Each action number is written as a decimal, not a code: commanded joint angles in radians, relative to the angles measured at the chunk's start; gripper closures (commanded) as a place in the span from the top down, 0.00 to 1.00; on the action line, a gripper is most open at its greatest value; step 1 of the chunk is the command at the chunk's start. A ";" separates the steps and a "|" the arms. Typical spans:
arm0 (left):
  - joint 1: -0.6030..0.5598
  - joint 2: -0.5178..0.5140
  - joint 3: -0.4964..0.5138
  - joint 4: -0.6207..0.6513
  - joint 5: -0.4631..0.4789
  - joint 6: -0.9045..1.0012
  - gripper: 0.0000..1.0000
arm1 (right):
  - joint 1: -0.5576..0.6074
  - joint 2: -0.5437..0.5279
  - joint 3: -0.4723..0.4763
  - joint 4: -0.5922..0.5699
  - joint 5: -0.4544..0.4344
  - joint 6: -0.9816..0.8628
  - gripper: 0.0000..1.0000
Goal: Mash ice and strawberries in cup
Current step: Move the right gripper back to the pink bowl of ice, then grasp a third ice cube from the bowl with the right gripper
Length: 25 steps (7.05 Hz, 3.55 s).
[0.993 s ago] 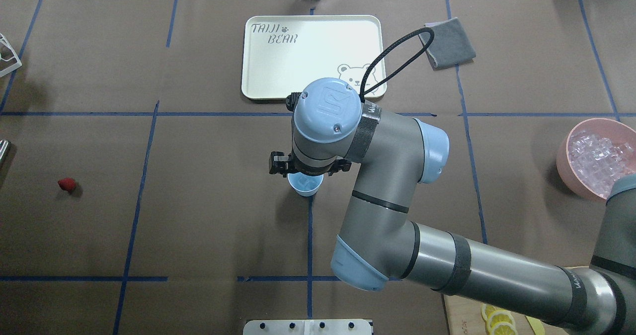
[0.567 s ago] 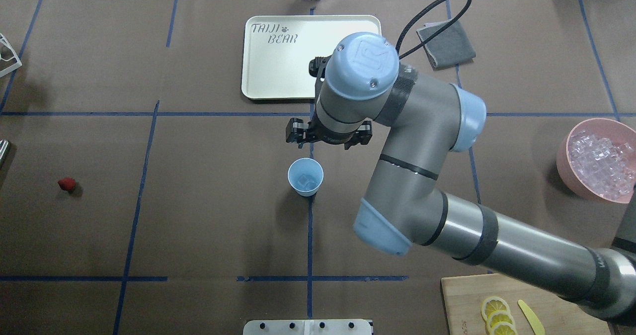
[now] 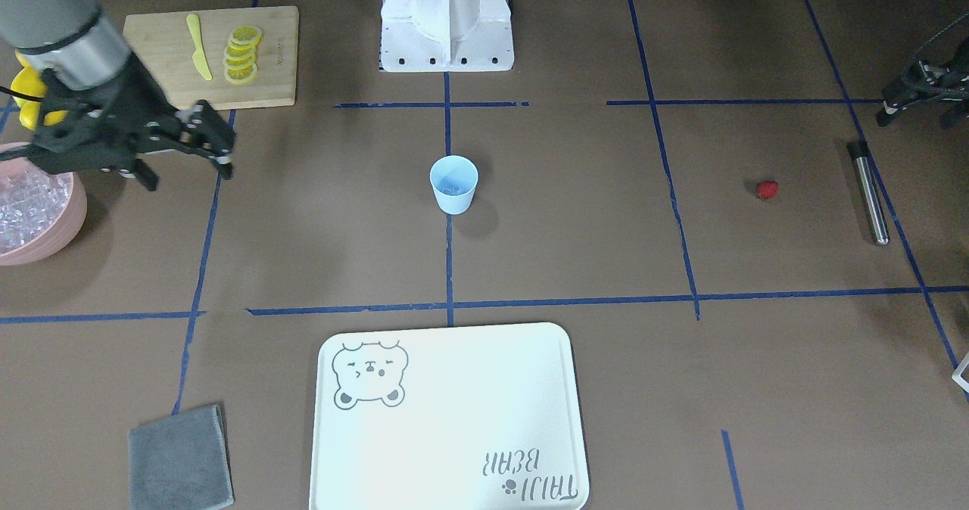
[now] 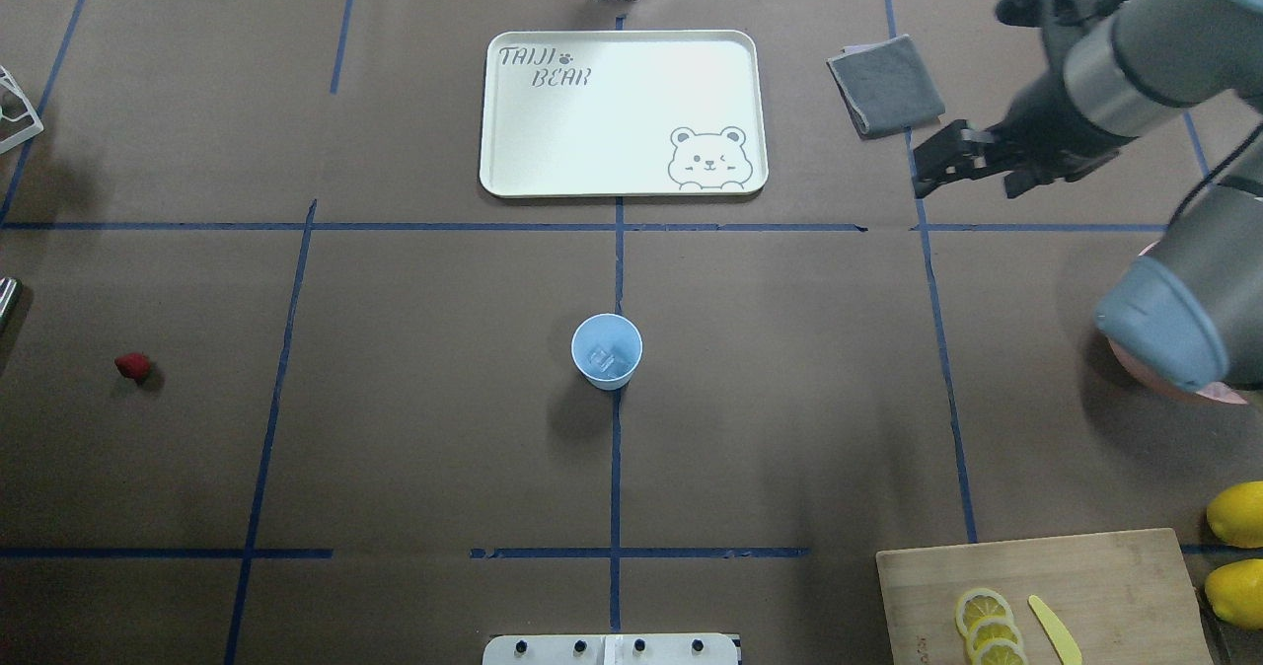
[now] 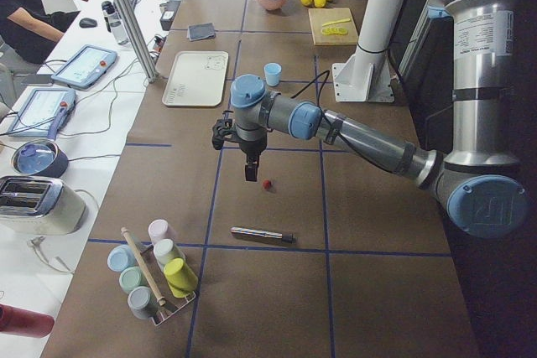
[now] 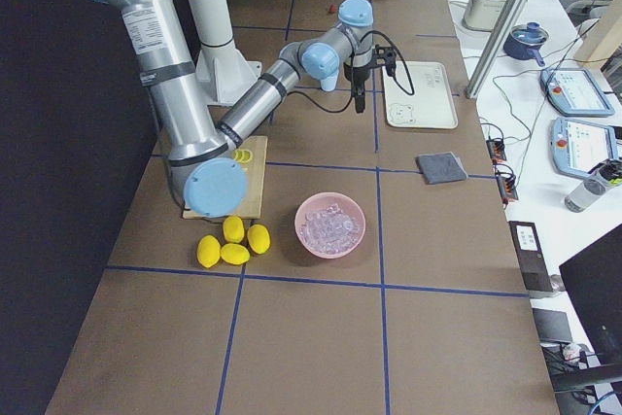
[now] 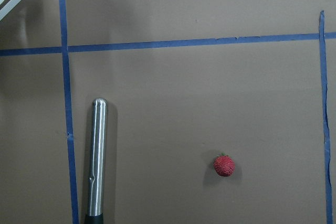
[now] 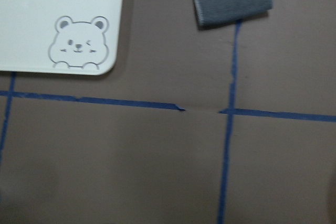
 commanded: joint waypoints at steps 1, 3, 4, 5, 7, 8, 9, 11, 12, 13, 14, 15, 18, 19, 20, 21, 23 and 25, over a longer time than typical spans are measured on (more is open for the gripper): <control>0.001 0.000 -0.003 0.000 -0.001 0.000 1.00 | 0.156 -0.245 0.020 0.053 0.074 -0.311 0.99; 0.001 0.000 -0.003 0.000 0.001 0.000 1.00 | 0.201 -0.345 -0.003 0.058 0.070 -0.509 0.99; 0.001 0.000 -0.003 0.000 0.001 0.000 1.00 | 0.204 -0.359 -0.044 0.058 0.068 -0.557 0.99; 0.001 0.000 -0.003 0.000 0.001 0.000 1.00 | 0.203 -0.352 -0.105 0.061 0.067 -0.579 0.99; 0.001 0.000 -0.001 -0.003 0.001 0.000 1.00 | 0.203 -0.355 -0.165 0.059 0.067 -0.628 0.99; 0.003 0.000 -0.001 -0.003 0.001 0.000 1.00 | 0.200 -0.335 -0.211 0.059 0.067 -0.616 0.98; 0.003 0.000 -0.001 -0.003 0.001 0.002 1.00 | 0.199 -0.309 -0.259 0.058 0.070 -0.614 0.98; 0.004 0.000 -0.001 -0.003 0.001 0.002 1.00 | 0.196 -0.303 -0.299 0.065 0.070 -0.616 0.94; 0.004 0.000 0.000 -0.017 0.001 0.000 1.00 | 0.192 -0.293 -0.310 0.074 0.070 -0.617 0.86; 0.003 0.000 0.000 -0.020 0.001 0.000 1.00 | 0.183 -0.283 -0.324 0.099 0.070 -0.623 0.86; 0.004 0.000 0.002 -0.020 0.001 0.002 1.00 | 0.174 -0.281 -0.337 0.131 0.070 -0.617 0.86; 0.003 0.000 0.002 -0.020 0.001 0.002 1.00 | 0.170 -0.281 -0.341 0.136 0.070 -0.622 0.86; 0.004 0.000 0.005 -0.020 0.001 0.002 1.00 | 0.149 -0.257 -0.341 0.137 0.071 -0.690 0.86; 0.004 0.000 0.007 -0.020 0.001 0.002 1.00 | 0.149 -0.258 -0.341 0.137 0.071 -0.711 0.85; 0.004 0.000 0.007 -0.020 0.001 0.002 1.00 | 0.149 -0.258 -0.342 0.137 0.064 -0.714 0.83; 0.004 0.000 0.007 -0.020 0.001 0.002 1.00 | 0.147 -0.261 -0.351 0.137 0.063 -0.716 0.83; 0.004 0.000 0.007 -0.022 0.001 0.002 1.00 | 0.137 -0.258 -0.359 0.136 0.063 -0.714 0.82; 0.004 -0.002 0.007 -0.020 0.001 0.002 1.00 | 0.132 -0.258 -0.364 0.136 0.063 -0.714 0.81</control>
